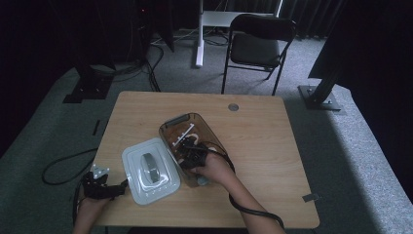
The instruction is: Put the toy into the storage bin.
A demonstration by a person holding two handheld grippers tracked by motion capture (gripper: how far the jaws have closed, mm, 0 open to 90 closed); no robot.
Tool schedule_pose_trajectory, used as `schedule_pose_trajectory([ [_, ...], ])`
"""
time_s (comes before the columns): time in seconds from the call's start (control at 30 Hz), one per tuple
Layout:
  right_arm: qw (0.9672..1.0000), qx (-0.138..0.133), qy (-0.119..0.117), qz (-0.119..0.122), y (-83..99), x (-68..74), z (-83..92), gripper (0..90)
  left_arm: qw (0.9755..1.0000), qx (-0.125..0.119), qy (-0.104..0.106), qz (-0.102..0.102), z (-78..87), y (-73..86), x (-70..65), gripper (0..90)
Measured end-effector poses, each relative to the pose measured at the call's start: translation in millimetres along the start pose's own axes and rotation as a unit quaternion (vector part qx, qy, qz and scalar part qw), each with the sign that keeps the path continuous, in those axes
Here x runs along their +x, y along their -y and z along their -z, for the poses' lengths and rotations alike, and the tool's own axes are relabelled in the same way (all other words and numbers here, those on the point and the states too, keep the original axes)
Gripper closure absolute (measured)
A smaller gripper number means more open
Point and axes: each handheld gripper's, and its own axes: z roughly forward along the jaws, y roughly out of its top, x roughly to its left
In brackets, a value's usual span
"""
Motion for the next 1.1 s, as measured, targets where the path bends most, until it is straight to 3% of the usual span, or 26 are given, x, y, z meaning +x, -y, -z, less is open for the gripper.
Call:
schedule_pose_trajectory([
  [0.1,0.9999,-0.011,0.001,-0.005,0.3,-0.3,0.6,70.4,1.0,0.0,0.0,0.0,0.0,0.0,0.1,0.6],
  [0.17,0.999,-0.033,-0.024,-0.019,5.1,-6.8,4.5,68.4,1.0,0.0,0.0,0.0,0.0,0.0,0.0,0.6],
  [0.27,0.9912,-0.081,-0.081,-0.066,13.0,-21.1,18.7,58.5,1.0,0.0,0.0,0.0,0.0,-0.1,0.0,0.6],
  [0.3,0.9896,-0.091,-0.087,-0.07,14.3,-23.3,23.8,53.0,1.0,0.0,0.0,0.0,-0.1,0.0,0.0,0.6],
  [0.4,0.9869,-0.125,-0.074,-0.069,15.3,-29.0,42.6,48.1,1.0,0.0,0.0,0.0,0.0,-0.1,0.1,0.6],
  [0.47,0.9856,-0.145,-0.045,-0.074,13.0,-30.4,50.7,48.4,1.0,0.0,0.0,0.0,0.0,-0.1,0.1,0.6],
  [0.5,0.9844,-0.152,-0.034,-0.081,11.1,-30.6,52.8,51.1,1.0,0.0,0.0,0.0,0.0,-0.1,0.1,0.6],
  [0.6,0.9823,-0.164,-0.03,-0.086,3.5,-29.6,52.0,58.5,1.0,0.0,0.0,0.0,0.0,0.0,0.0,0.6],
  [0.77,0.9868,-0.141,-0.014,-0.078,-12.6,-27.7,34.5,66.5,1.0,0.001,0.0,-0.001,0.1,0.0,0.2,0.6],
  [0.83,0.989,-0.126,0.006,-0.076,-18.8,-29.4,25.8,69.7,1.0,0.001,0.0,-0.001,0.1,0.0,0.2,0.6],
  [0.97,0.9917,-0.106,0.005,-0.073,-26.5,-35.4,16.5,76.8,1.0,0.001,0.0,0.0,0.2,-0.1,0.1,0.6],
  [1.1,0.9978,-0.047,-0.009,-0.046,-32.1,-36.6,-1.3,81.5,1.0,0.001,0.0,0.0,0.1,0.0,0.0,0.6],
])
